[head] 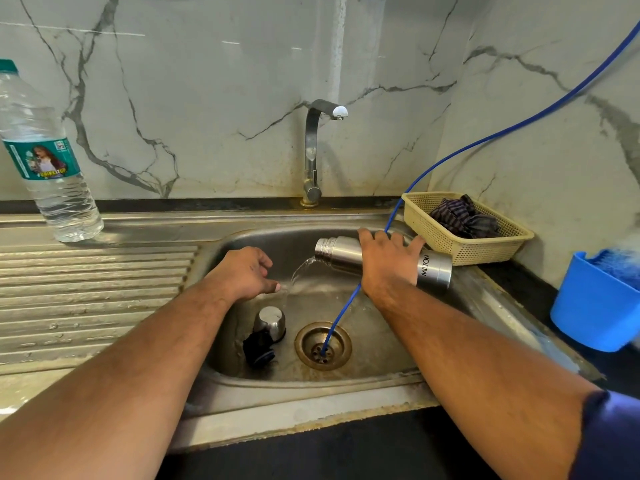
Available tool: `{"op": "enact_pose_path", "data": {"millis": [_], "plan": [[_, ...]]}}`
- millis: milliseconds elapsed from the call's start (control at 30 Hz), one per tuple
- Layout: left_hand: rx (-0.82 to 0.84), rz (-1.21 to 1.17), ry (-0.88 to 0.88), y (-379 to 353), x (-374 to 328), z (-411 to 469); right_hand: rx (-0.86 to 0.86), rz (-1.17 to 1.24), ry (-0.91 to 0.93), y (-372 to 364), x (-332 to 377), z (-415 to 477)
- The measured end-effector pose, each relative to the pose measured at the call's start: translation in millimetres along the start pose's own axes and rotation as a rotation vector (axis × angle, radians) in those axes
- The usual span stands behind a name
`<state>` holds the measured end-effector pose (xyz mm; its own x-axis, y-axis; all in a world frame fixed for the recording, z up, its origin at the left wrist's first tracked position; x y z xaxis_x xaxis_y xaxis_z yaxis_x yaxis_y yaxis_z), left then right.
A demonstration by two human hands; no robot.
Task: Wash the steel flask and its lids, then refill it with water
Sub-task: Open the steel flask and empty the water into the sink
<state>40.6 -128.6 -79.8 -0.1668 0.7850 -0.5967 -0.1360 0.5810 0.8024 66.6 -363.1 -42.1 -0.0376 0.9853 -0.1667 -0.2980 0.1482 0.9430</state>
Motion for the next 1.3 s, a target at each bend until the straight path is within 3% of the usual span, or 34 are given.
{"op": "enact_pose_path", "data": {"millis": [600, 967, 1300], "plan": [[0.009, -0.027, -0.027, 1, -4, -1, 0.07, -0.238, 0.061, 18, -23, -21], [-0.012, -0.039, -0.006, 3, 1, 1, -0.041, -0.441, 0.121, 74, 13, 21], [0.001, -0.066, -0.001, 0, 2, 2, -0.118, -0.692, 0.309, 77, 31, 19]]}}
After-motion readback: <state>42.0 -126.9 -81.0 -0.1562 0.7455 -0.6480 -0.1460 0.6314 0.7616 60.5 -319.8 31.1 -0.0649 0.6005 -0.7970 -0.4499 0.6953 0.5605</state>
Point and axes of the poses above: each hand's wrist, its own z-axis towards the middle knuckle, its own y-axis out of the back of the hand, x = y × z, the point moved 7 cm from there along z, towards the middle knuckle, and after that the axes turned 3 degrees about -x, right-handed, at the moved point
